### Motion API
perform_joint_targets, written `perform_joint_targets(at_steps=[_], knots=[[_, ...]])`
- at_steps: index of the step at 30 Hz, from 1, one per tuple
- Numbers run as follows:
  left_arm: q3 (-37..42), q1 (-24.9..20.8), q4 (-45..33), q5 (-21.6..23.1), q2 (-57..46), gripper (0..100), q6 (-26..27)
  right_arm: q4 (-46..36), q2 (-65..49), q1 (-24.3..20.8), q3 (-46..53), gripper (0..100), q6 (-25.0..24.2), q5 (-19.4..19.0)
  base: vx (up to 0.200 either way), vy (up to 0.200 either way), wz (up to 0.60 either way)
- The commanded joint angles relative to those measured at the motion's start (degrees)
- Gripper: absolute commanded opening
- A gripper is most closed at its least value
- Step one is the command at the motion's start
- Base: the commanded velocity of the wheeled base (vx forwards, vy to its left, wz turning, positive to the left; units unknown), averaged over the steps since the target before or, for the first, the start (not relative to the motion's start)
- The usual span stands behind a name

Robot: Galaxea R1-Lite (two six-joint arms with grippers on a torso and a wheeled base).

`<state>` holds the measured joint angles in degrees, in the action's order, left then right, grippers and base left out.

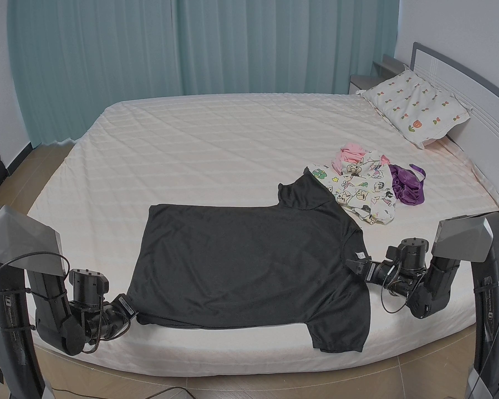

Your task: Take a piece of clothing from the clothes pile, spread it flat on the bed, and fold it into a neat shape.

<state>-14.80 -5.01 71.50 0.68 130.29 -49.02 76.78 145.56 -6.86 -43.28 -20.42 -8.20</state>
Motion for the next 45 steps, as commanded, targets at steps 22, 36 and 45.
perform_joint_targets(at_steps=[22,36,45], knots=[[-0.14,0.0,0.05,0.02,0.31,0,-0.02,-4.88,-2.12,-0.26,5.75,0,-0.76,-7.7,0.0,0.0,0.0],[-0.14,0.0,0.05,0.02,0.31,0,-0.02,-5.15,-0.36,0.01,1.0,100,-0.76,-7.35,0.0,0.0,0.0],[-0.14,0.0,0.05,0.02,0.31,0,-0.02,-4.0,-7.74,2.21,14.54,100,-1.03,-8.58,0.0,0.0,0.0]])
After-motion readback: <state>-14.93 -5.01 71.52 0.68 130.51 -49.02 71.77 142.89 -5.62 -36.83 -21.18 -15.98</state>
